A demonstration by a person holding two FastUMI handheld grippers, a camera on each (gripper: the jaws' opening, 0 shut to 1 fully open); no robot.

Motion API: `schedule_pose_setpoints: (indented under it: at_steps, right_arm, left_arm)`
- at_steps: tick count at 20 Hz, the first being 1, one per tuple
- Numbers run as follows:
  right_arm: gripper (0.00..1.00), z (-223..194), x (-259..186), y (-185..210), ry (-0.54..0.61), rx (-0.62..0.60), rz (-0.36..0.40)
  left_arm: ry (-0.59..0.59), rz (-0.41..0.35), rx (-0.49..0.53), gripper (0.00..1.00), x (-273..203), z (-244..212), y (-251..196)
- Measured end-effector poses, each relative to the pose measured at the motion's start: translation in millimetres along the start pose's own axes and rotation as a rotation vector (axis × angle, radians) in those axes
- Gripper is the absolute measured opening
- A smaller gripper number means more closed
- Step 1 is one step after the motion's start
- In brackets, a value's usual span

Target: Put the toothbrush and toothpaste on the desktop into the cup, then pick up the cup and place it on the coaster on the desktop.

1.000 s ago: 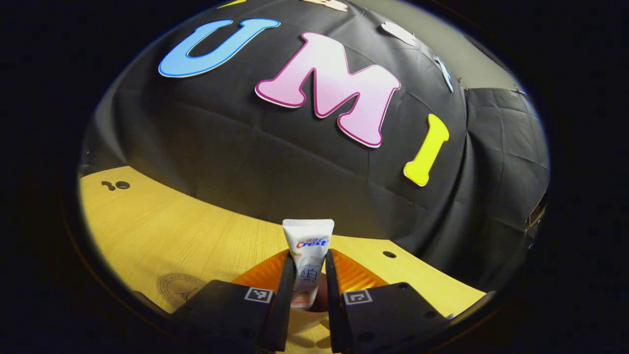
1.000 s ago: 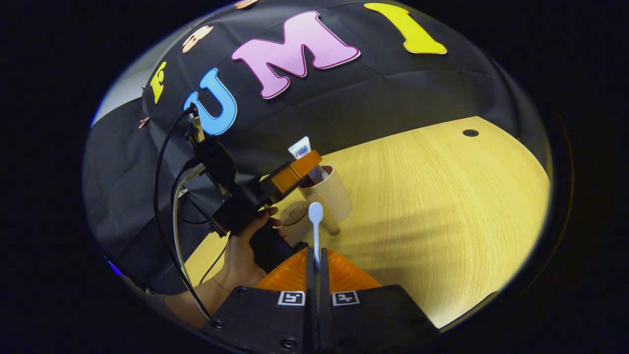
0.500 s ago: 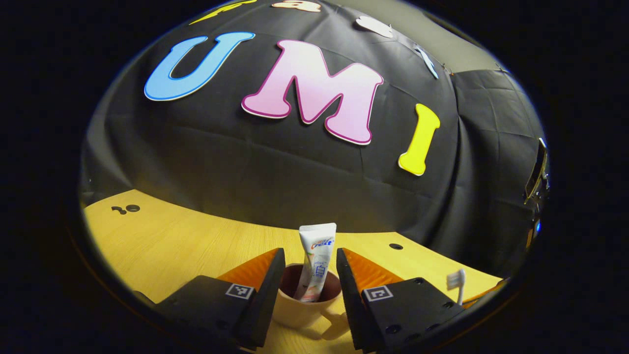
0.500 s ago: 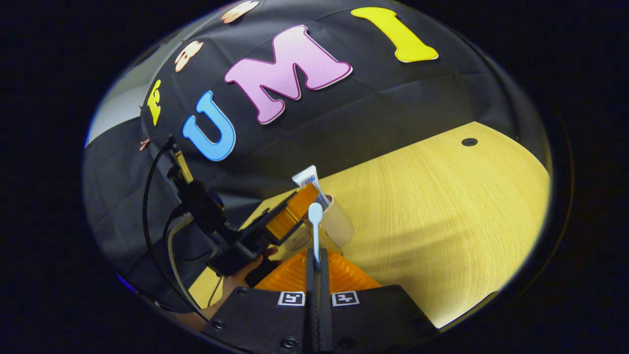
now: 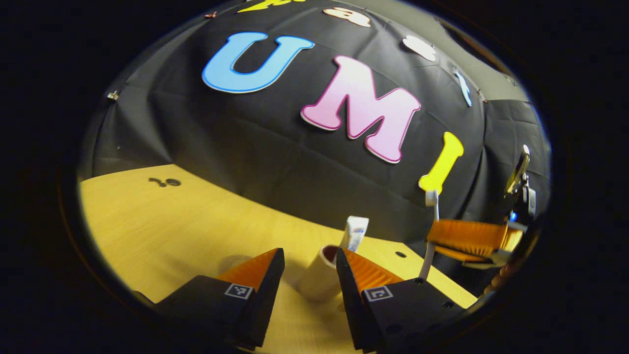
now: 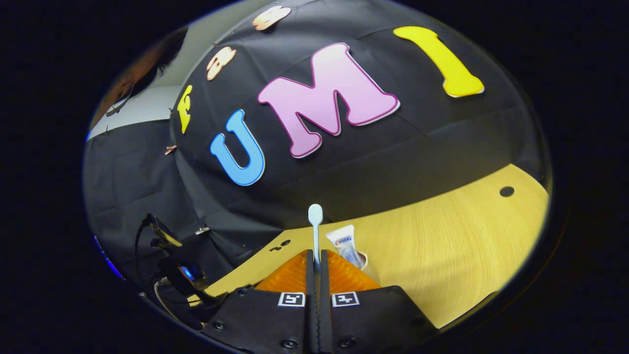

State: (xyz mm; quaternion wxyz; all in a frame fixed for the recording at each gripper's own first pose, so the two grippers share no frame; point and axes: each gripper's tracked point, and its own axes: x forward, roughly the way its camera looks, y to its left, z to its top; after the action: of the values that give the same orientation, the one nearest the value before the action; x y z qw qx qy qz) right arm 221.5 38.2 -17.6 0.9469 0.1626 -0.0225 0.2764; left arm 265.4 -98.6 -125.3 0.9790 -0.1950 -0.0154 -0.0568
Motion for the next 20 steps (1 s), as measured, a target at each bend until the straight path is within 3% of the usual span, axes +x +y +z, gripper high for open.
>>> schedule_pose_setpoints:
  at_steps: [6, 12, 20]
  right_arm:
    - [0.05, 28.4, 44.2, 16.1, -0.059, -0.125, 0.068]
    - [0.05, 37.3, 85.0, 25.9, -0.087, -0.252, 0.121]
    - [0.05, -11.6, 119.8, 4.3, -0.019, -0.387, 0.122]
  left_arm:
    - [0.07, 0.072, -0.006, 0.67, -46.3, -36.7, 24.2]
    - [0.089, 0.072, -0.005, 0.67, -62.9, -49.5, 28.5]
    - [0.082, 0.104, -0.032, 0.67, -67.8, -53.5, 46.3]
